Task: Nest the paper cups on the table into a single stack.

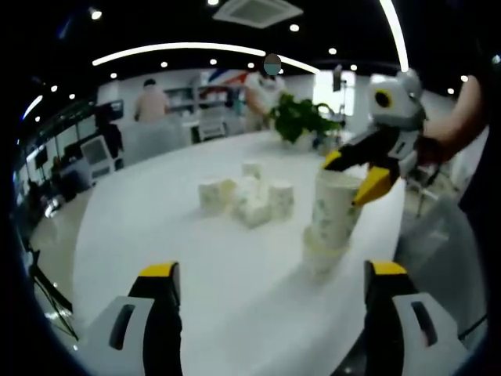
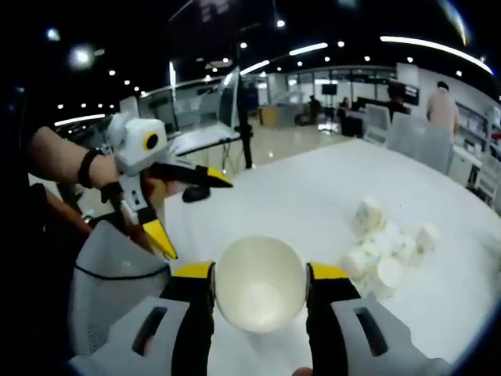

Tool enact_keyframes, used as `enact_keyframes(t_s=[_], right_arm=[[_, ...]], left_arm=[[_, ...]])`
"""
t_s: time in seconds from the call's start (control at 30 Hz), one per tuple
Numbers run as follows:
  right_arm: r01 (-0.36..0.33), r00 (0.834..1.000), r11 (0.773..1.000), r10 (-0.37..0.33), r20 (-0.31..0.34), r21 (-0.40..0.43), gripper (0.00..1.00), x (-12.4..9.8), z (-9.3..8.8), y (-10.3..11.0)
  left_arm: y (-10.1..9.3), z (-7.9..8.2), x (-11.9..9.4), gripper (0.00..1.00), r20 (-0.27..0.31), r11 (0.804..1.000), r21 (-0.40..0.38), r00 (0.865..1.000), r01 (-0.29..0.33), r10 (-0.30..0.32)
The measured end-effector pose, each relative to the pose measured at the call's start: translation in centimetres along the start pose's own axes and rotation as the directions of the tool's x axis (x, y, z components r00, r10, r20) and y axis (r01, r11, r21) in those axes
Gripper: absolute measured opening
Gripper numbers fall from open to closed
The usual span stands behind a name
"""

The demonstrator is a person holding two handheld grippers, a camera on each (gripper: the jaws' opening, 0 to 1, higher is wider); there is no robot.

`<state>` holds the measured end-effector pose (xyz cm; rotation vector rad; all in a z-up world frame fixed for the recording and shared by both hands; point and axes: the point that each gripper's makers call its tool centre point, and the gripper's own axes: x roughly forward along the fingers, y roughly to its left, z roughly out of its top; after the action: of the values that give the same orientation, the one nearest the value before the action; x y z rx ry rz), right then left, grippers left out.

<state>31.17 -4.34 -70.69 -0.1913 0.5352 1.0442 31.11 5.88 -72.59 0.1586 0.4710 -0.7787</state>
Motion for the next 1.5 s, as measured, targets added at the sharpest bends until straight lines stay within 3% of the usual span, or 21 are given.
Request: enact_keyframes(t_s=[1.03,1.5], right_arm=[[-0.018,0.994,0.997,0.010,-0.105,-0.074,0.45,2.6,-4.2,-0.1],[-0.021,0.992,0.995,0.009,-0.125,-0.102,0.48,2.8,-4.6,0.2]], left_arm=[[0.4,-0.3,-0.6,0.94,-0.016,1.000,-0.018,1.000,-0.010,0.010],[0.9,-0.5,-0.7,0.95,-0.013,0.999,-0.024,1.000,-0.022,0.022]])
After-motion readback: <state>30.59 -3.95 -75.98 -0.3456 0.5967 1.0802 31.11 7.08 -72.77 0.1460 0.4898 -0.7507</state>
